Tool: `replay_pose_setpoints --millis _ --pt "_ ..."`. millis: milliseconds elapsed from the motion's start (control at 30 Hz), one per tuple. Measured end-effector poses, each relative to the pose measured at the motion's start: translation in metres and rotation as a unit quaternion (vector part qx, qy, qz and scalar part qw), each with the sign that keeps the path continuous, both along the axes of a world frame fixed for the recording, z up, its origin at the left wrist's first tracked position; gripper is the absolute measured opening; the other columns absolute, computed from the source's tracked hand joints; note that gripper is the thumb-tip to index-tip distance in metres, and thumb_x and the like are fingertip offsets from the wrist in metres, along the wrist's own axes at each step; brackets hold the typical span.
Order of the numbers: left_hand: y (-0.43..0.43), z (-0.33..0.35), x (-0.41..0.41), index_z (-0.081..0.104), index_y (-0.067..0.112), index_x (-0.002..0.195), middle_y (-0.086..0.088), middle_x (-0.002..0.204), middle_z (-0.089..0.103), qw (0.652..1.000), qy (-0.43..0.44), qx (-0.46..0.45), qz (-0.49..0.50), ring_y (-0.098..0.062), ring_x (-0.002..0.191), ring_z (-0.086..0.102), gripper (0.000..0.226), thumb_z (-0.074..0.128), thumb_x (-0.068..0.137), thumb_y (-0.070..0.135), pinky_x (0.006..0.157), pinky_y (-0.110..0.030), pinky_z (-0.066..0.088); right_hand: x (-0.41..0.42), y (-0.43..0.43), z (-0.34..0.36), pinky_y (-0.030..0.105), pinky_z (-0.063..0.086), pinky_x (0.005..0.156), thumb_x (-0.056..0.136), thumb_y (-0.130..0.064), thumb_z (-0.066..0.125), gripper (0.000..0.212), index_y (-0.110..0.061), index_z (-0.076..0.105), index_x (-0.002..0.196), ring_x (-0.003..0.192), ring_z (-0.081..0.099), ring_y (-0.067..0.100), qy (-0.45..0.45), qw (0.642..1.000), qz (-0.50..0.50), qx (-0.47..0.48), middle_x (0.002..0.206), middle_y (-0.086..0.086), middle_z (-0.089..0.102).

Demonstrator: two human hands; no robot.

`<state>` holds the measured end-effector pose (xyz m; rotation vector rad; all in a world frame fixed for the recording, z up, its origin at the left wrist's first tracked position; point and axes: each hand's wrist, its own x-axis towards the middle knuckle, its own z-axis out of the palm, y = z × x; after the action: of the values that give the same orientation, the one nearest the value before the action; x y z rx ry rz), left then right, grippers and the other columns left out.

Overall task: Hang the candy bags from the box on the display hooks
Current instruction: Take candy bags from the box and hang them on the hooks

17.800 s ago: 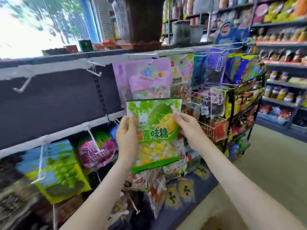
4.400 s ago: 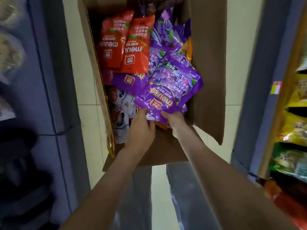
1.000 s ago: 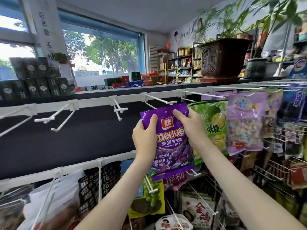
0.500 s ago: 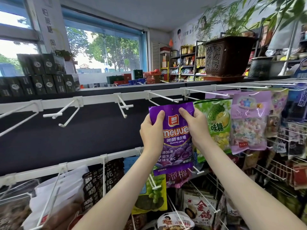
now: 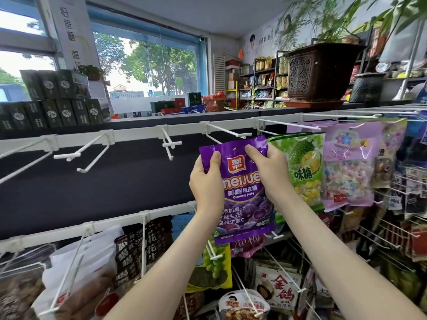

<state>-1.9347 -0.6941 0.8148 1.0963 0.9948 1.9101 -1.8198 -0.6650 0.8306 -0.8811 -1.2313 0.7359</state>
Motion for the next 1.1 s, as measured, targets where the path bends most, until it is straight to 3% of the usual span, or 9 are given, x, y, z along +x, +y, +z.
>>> replay_pose_setpoints --millis 333,533,700,867,967,1100 --pt "0.007 -0.003 0.006 0.061 0.025 0.092 -0.002 0.088 0.072 0.999 0.016 -0.018 0.030 -0.019 0.081 0.071 0.012 0.056 0.095 0.036 0.068 -0.035 0.060 0.005 0.006 -0.004 0.048 0.058 0.073 0.089 -0.025 0.062 0.015 -0.010 0.065 0.087 0.075 0.071 0.023 -0.013 0.999 -0.017 -0.027 0.082 0.007 0.073" --pt "0.024 -0.001 -0.010 0.063 0.025 0.097 -0.002 0.090 0.073 0.997 0.052 -0.040 0.042 -0.019 0.081 0.072 0.016 0.058 0.093 0.039 0.072 -0.040 0.060 -0.008 0.030 -0.007 0.046 0.058 0.073 0.090 -0.028 0.062 0.015 -0.013 0.065 0.087 0.073 0.071 0.021 -0.035 0.998 -0.017 -0.041 0.082 0.005 0.073" --pt "0.039 0.004 -0.028 0.065 0.027 0.086 0.002 0.082 0.073 0.989 0.120 -0.061 0.052 -0.015 0.076 0.070 0.011 0.059 0.093 0.034 0.068 -0.031 0.058 -0.019 0.055 -0.001 0.042 0.058 0.074 0.090 -0.031 0.060 0.013 -0.018 0.063 0.086 0.077 0.069 0.020 -0.077 0.995 -0.041 -0.039 0.083 0.003 0.071" --pt "0.048 0.009 -0.038 0.066 0.020 0.096 0.010 0.078 0.067 0.970 0.214 -0.079 0.083 -0.006 0.074 0.064 0.018 0.058 0.093 0.036 0.055 -0.013 0.044 -0.027 0.070 -0.001 0.040 0.055 0.076 0.089 -0.027 0.062 0.011 -0.018 0.059 0.086 0.085 0.067 0.023 -0.073 0.995 -0.045 -0.047 0.087 0.004 0.069" --pt "0.044 0.007 -0.037 0.054 0.017 0.109 0.005 0.092 0.065 0.957 0.254 -0.076 0.122 -0.015 0.087 0.064 0.023 0.060 0.092 0.031 0.067 -0.025 0.045 -0.028 0.069 -0.010 0.041 0.054 0.080 0.086 -0.024 0.066 0.022 -0.010 0.057 0.101 0.089 0.065 0.021 -0.075 0.994 -0.051 -0.053 0.095 0.005 0.067" --pt "0.028 -0.021 -0.025 0.033 0.007 0.135 -0.010 0.131 0.046 0.926 0.312 0.012 0.211 -0.024 0.122 0.046 0.061 0.066 0.084 0.012 0.102 -0.037 0.041 -0.022 0.046 -0.032 0.026 0.045 0.086 0.085 -0.015 0.068 0.051 -0.010 0.044 0.129 0.105 0.055 0.013 -0.083 0.994 -0.036 -0.062 0.110 -0.003 0.055"
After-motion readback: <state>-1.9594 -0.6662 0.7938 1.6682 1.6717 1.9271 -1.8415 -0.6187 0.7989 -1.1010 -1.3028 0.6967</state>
